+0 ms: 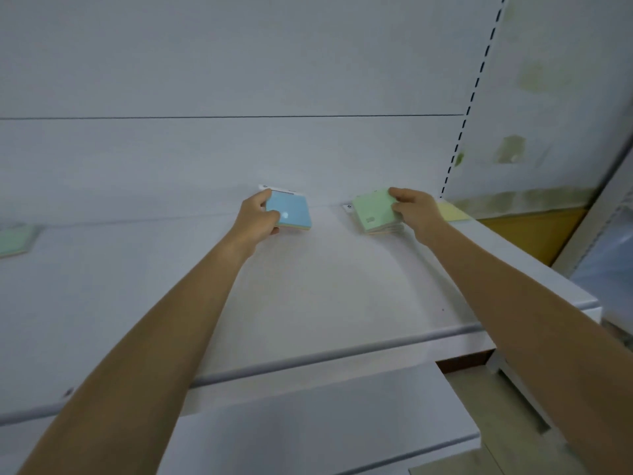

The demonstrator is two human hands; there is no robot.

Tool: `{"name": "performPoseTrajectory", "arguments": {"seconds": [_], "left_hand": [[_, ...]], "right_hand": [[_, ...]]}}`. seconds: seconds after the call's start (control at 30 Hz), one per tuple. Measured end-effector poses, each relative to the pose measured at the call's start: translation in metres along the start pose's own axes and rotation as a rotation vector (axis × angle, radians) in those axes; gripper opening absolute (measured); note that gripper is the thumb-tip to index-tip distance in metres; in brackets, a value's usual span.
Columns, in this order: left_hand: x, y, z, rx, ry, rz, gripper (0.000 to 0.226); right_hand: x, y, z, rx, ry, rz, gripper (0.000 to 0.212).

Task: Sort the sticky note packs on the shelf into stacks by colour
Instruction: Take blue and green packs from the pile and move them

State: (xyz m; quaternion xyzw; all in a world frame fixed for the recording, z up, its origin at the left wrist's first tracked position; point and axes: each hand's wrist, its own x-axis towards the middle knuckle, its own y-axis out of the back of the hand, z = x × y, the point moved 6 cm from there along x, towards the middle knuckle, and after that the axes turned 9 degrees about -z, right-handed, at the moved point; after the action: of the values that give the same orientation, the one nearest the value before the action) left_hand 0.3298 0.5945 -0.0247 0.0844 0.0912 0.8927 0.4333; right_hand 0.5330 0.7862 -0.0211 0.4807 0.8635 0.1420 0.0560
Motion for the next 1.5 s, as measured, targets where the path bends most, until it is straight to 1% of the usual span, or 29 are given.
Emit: {"name": "performPoseTrajectory", "arguments": {"seconds": [0.07,0.13,0.2,0.27,0.37,0.43,0.57,0.7,1.13,1.27,1.33,1.4,1.5], "left_hand": [[0.005,-0.002,-0.007,0.052,-0.003,0.02,0.037],[0.008,-0.002,-0.013,0.227,-0.001,0.058,0.03],[0.009,-0.001,-0.018,0.384,0.025,0.105,0.043],[0.01,0.0,-0.021,0.476,0.041,0.129,0.051],[0.009,-0.001,-0.026,0.669,0.078,0.114,0.047],[0.009,-0.001,-0.029,0.712,0.101,0.093,0.044],[0.008,-0.006,-0.031,0.788,0.12,0.038,0.046],[0.006,-0.007,-0.029,0.792,0.114,0.053,0.048],[0.005,-0.003,-0.032,0.751,0.128,0.069,0.049],[0.003,-0.001,-0.033,0.756,0.13,0.068,0.054],[0.002,-0.001,-0.034,0.76,0.128,0.078,0.051],[0.002,-0.003,-0.032,0.771,0.122,0.089,0.051],[-0.004,-0.002,-0.021,0.775,0.08,0.104,0.053]], "right_hand": [[0.002,-0.003,0.007,-0.126,-0.008,0.013,0.039],[0.001,-0.005,0.013,-0.226,0.033,0.053,0.037],[0.001,-0.008,0.014,-0.296,0.114,0.091,0.036],[0.004,-0.009,0.015,-0.379,0.156,0.104,0.036],[0.009,-0.009,0.022,-0.416,0.084,0.073,0.033],[0.008,-0.01,0.023,-0.413,0.029,0.045,0.03],[0.007,-0.013,0.024,-0.501,-0.007,-0.012,0.043],[0.008,-0.009,0.026,-0.487,-0.006,0.013,0.046],[0.011,-0.011,0.027,-0.575,0.036,-0.022,0.047],[0.012,-0.014,0.026,-0.596,0.046,-0.026,0.047],[0.01,-0.016,0.026,-0.594,0.056,-0.025,0.047],[0.004,-0.014,0.02,-0.557,0.106,0.015,0.047],[-0.009,-0.008,-0.004,-0.572,0.313,0.167,0.043]]}}
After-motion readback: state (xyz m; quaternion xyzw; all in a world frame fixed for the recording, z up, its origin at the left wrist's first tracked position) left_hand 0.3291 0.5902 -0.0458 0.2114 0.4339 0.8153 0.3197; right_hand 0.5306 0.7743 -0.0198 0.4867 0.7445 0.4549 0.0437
